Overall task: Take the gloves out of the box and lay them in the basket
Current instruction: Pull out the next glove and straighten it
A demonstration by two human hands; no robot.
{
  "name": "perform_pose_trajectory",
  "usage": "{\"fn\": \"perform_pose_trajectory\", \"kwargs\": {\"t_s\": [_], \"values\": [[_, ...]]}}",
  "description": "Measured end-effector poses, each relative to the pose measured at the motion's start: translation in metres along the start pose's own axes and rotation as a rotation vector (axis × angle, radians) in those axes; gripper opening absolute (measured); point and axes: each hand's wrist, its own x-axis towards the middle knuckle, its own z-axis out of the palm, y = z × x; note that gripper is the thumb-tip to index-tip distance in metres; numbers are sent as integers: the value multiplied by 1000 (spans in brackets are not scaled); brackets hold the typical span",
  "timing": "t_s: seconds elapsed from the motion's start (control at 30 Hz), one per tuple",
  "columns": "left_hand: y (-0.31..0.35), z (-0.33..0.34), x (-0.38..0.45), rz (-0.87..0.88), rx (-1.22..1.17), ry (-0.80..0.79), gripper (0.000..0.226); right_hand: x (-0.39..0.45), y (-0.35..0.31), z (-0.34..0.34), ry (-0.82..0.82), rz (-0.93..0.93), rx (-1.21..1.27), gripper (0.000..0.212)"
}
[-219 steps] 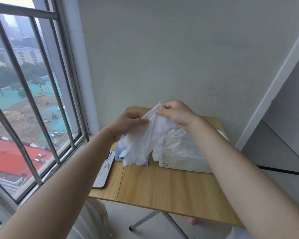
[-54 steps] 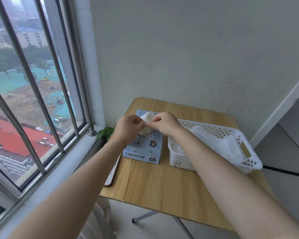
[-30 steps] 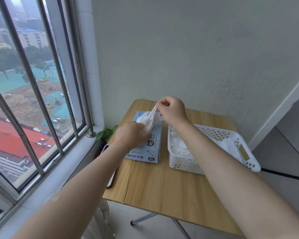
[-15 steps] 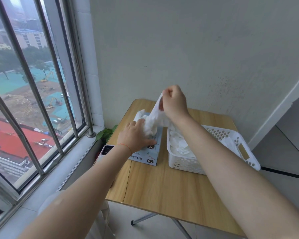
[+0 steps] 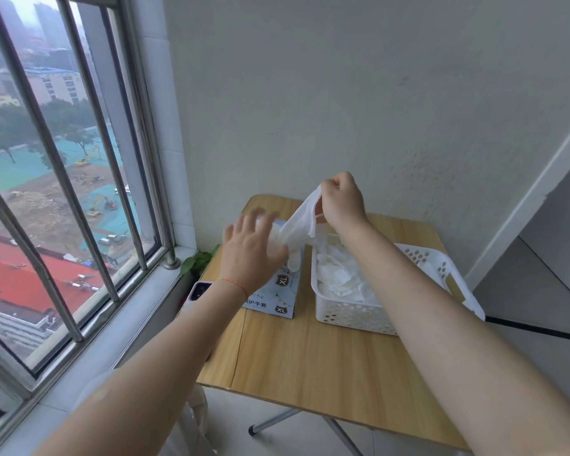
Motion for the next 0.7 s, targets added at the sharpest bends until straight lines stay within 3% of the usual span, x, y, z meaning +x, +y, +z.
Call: {"fn": "perform_pose_trajectory", "kwargs": {"t_s": [0.07,0.13,0.27,0.4,0.5,0.53,0.63,0.7], "values": [[3,0,-1,97,63,-103,33,-2,2,-1,3,50,-13,10],[9,2,-4,66,103,-250,27,-2,-1,-5,60,63,41,11],[6,9,-9,-93,91,-406,33,4,-23,-20,285,-68,199,10],[9,6,0,-157,50,-509,37,1,-37,-34,337,-185,256,8],[12,-2,11,-215,-73,-539,21,4,-39,-44,149,-189,130,7],[12,-4,16,-204,-117,-495,15,3,-37,-47,59,-171,64,8],[16,-16,30,-179,-262,-223,25,-2,-34,-48,-187,-119,-32,9],[33,-34,38,-273,-677,-175,26,-8,-34,-49,-339,-108,39,10]]}}
